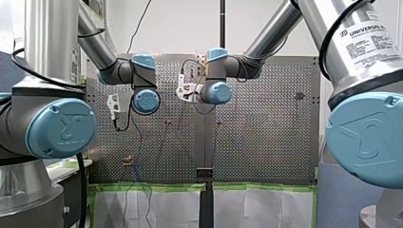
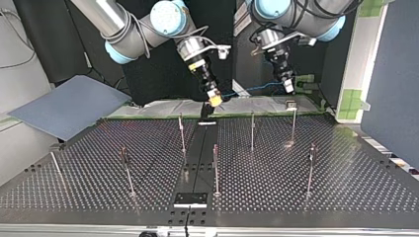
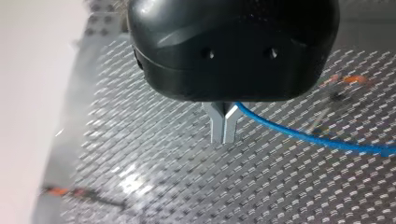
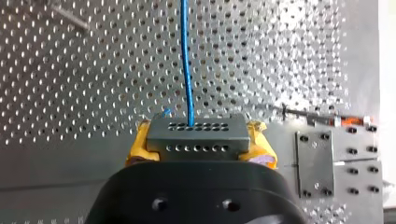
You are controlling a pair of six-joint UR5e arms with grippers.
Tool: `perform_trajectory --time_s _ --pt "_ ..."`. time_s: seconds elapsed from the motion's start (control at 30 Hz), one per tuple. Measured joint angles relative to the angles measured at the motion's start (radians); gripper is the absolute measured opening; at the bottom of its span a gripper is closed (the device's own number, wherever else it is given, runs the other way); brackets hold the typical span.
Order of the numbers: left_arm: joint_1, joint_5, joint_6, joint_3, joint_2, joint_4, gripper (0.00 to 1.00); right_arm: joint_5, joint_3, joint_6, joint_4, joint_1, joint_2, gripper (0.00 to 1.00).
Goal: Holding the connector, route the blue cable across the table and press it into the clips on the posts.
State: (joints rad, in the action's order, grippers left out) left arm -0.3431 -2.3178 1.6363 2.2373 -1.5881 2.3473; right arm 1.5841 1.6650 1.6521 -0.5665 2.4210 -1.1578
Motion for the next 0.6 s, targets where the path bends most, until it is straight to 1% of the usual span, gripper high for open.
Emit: perform_trajectory --time_s 0.13,0.3,0.5,0.6 --pt "0.014 -0.015 0.029 -0.027 0.037 0.04 0.0 -0.004 -0.034 0.0 0.008 0.005 0.022 0.0" --pt "0.023 -0.021 0.035 -0.064 0.075 0.082 0.0 -0.012 -0.077 0.002 0.028 0.009 0.044 0.0" --pt "0.035 0.003 0.035 -0.095 0.084 0.108 0.0 -0.037 -0.136 0.007 0.081 0.015 0.048 0.0" --pt "0.043 0.011 0.036 -0.11 0.084 0.123 0.0 -0.042 -0.164 0.008 0.108 0.019 0.048 0.0"
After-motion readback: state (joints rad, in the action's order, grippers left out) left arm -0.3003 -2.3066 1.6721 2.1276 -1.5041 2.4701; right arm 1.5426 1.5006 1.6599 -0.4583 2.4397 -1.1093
